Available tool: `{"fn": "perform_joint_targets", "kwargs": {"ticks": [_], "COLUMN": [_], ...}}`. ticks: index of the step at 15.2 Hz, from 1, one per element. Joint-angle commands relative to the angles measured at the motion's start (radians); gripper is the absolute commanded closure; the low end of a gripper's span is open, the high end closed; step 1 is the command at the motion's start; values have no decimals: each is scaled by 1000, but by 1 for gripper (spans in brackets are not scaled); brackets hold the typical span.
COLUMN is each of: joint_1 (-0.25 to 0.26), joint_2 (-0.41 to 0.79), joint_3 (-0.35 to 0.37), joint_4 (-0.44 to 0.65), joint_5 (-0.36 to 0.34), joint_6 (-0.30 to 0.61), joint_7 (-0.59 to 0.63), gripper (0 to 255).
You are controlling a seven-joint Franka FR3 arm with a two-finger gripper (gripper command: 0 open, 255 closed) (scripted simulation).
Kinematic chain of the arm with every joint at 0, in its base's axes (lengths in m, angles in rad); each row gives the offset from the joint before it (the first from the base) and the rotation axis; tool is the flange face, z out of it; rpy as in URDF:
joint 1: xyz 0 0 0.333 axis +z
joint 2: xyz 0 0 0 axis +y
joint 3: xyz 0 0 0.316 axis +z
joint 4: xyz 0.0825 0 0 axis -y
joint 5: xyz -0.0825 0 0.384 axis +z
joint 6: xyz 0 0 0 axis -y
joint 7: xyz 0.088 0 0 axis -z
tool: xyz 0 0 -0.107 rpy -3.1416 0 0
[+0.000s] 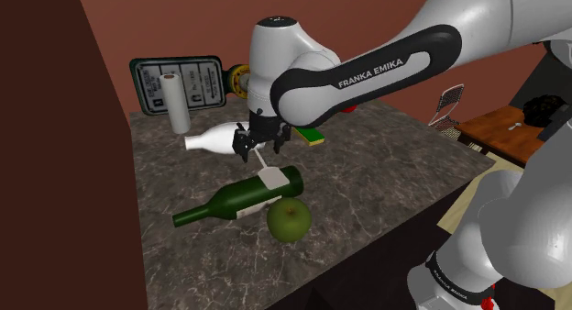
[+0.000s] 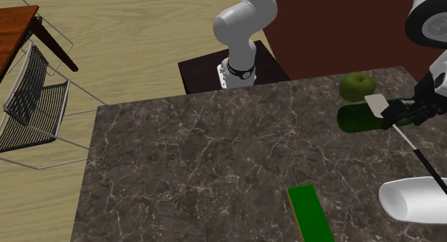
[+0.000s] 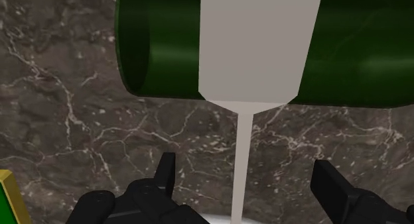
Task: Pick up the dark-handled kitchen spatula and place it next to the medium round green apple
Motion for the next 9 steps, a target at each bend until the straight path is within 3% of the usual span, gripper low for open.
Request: {"fn": "perform_joint_targets", "kwargs": {"ticks": [1,8,9], "joint_1": [-1,-1,-1], "joint_2": [10,10,10], "joint_3": [-1,-1,-1], "joint_4": [-10,-10,-10], "joint_5": [-4,-4,-4], "joint_6": [21,20,20], "joint_7": [2,2,2], "gripper": [0,0,255]}}
